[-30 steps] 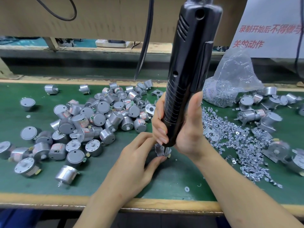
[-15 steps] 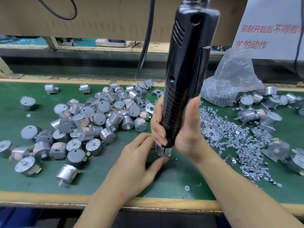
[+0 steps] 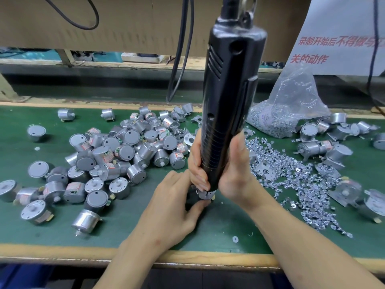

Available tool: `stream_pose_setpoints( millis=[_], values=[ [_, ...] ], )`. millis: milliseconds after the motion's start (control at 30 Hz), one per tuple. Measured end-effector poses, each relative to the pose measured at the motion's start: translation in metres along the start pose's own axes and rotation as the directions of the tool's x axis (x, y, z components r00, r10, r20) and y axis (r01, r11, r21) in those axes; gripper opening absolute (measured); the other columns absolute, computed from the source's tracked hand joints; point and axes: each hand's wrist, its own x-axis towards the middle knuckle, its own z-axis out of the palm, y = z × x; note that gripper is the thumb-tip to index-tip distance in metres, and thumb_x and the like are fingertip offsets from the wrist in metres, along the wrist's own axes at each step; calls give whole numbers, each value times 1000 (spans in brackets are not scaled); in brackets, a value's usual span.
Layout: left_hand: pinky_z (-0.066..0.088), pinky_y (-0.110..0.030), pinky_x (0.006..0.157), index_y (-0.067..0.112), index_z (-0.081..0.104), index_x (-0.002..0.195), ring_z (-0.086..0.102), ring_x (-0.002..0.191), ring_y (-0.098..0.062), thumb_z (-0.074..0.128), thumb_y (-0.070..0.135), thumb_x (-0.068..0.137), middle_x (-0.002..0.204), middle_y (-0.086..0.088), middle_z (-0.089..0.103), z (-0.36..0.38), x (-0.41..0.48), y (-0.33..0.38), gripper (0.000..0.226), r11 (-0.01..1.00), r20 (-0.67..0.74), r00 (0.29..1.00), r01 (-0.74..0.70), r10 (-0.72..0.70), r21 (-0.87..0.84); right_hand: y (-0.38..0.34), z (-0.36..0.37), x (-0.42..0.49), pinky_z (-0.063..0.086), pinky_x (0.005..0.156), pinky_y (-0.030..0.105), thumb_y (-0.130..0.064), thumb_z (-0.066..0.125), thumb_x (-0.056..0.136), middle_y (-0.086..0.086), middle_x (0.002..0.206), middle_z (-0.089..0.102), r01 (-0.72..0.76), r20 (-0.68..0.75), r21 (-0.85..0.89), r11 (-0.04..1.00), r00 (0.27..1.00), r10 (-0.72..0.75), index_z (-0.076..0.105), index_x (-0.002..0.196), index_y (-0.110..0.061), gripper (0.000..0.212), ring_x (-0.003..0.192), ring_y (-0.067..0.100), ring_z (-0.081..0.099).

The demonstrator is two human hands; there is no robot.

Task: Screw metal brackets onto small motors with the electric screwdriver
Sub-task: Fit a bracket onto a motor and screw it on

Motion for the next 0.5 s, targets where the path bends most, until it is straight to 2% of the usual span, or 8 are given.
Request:
stream_pose_setpoints(
  millis=[200,400,500],
  values=[
    [33,-8,70,53,29,93,42,75,2,80,26,77,90,38,44,0,-1,1,60,1000,-6,1000,3,-3,21,-1,0,0,37,43,23,-85,59,78,-1,51,49,-24,-35,-26,999,999,24,60,71,-17,68,36,13,41],
    [32,-4,72,46,39,94,43,79,10,82,26,76,95,42,44,1,-3,-1,50,999,-12,1000,18,-17,32,-1,0,1,36,43,26,-87,59,75,3,50,47,-34,-66,-45,998,997,31,57,69,-14,73,35,15,41],
    [32,-5,71,44,36,92,43,79,6,81,30,78,91,38,45,1,-3,0,49,999,-4,1000,31,-31,40,-1,0,1,38,43,23,-87,57,75,1,52,48,-12,-46,-10,1000,999,11,56,74,-12,75,37,12,44]
  ],
)
